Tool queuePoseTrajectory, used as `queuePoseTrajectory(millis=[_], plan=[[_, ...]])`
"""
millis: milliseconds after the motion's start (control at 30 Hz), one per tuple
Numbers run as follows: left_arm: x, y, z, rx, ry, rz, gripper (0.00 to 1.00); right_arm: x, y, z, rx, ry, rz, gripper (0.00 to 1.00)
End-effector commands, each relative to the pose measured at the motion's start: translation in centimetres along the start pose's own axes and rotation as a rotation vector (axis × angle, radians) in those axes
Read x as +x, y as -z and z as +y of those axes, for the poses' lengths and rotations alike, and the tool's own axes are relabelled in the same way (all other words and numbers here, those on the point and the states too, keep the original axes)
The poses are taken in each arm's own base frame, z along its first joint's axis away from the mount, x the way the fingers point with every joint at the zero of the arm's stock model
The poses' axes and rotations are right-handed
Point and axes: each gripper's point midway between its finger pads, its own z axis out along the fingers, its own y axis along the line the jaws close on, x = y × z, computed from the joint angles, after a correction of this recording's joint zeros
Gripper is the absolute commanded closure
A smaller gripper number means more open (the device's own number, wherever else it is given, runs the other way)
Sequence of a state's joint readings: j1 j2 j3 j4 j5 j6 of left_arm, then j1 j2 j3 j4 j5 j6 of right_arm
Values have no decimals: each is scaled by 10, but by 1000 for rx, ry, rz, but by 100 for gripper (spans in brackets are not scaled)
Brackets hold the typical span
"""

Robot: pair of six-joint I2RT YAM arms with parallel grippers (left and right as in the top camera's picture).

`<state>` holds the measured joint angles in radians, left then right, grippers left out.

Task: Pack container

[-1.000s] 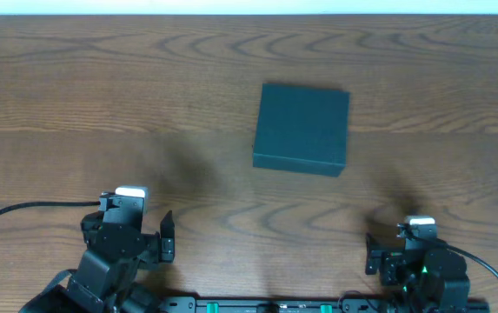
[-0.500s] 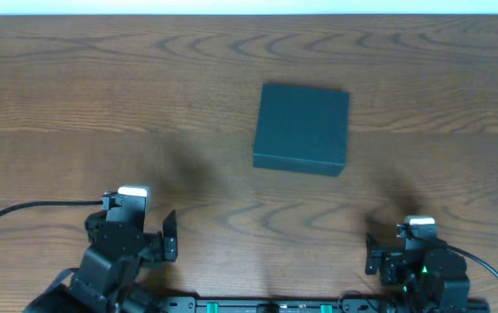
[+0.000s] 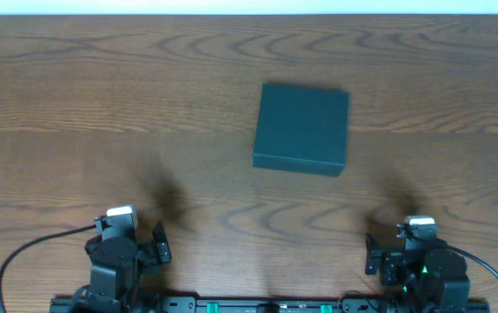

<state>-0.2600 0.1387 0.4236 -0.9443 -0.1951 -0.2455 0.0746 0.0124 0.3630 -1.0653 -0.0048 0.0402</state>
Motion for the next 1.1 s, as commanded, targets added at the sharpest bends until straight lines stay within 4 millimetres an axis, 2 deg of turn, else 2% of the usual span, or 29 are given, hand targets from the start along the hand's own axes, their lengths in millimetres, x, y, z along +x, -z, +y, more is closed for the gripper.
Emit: queuePoseTrajectory(millis=[0,333,467,667,867,1067], plan=[[1,-6,-2,19,8,-33,4,3,-1,-2,9,1,7,1],[14,-19,9,-29,39,-12,5,3,-1,-2,9,1,7,1],[34,-24,16,-53,14,41,4,3,-1,-2,9,1,8,1],[30,-28,15,-49,20,5,5,3,-1,-2,9,1,7,1],[37,-45,14,-48,21,3,4,3,-1,-2,9,1,7,1],[37,-46,12,-40,21,1,5,3,-1,-2,9,1,7,1]])
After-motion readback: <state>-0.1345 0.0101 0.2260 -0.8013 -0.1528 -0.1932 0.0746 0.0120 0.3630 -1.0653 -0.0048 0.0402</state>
